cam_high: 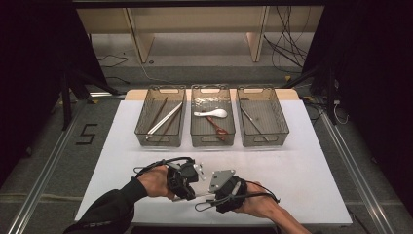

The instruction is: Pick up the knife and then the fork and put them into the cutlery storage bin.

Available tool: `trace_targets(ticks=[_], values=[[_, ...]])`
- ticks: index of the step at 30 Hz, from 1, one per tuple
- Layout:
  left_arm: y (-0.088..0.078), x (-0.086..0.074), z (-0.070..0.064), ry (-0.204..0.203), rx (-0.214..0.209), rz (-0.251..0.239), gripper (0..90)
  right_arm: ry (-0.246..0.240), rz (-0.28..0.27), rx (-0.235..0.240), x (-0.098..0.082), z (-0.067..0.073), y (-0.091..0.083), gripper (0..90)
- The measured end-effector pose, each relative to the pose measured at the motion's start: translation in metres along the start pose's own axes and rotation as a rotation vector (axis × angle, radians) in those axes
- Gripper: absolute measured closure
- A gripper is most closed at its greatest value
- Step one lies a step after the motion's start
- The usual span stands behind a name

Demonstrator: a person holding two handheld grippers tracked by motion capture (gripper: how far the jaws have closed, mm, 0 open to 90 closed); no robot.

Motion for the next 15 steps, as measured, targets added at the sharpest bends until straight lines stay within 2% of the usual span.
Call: trace_targets(ticks=[4,10,11,12,13,14,15], values=[[-0.001,0.002,-0.003,-0.003,-0.011,-0.008,80.8,-0.021,0.028,-0.006,-0.001,0.003,0.002,51.8],[0.0,0.004,-0.008,-0.003,-0.025,-0.016,80.8,-0.063,0.041,-0.017,-0.001,0.006,0.003,61.4],[0.002,0.008,-0.012,-0.063,-0.04,-0.071,80.8,-0.076,0.039,-0.018,-0.001,0.007,0.004,63.3],[0.0,0.006,-0.01,-0.017,-0.036,-0.035,80.8,-0.076,0.044,-0.019,-0.001,0.008,0.003,64.5],[-0.001,0.006,-0.009,-0.007,-0.037,-0.03,80.8,-0.117,0.023,-0.024,0.0,0.006,0.005,65.9],[-0.002,0.005,-0.008,0.023,-0.028,-0.007,80.8,-0.128,0.019,-0.024,0.001,0.006,0.006,66.7],[-0.002,0.006,-0.01,0.003,-0.034,-0.027,80.8,-0.138,0.018,-0.023,0.001,0.006,0.006,67.4]])
Point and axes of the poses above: each handheld gripper's, and its own axes: y roughly forward along the jaws, x roughly out of its top, z roughly to its left, the point moved 5 cm from there along y, roughly forward along the jaws, and after that the axes turned 15 degrees about z, right-handed, at the moved point
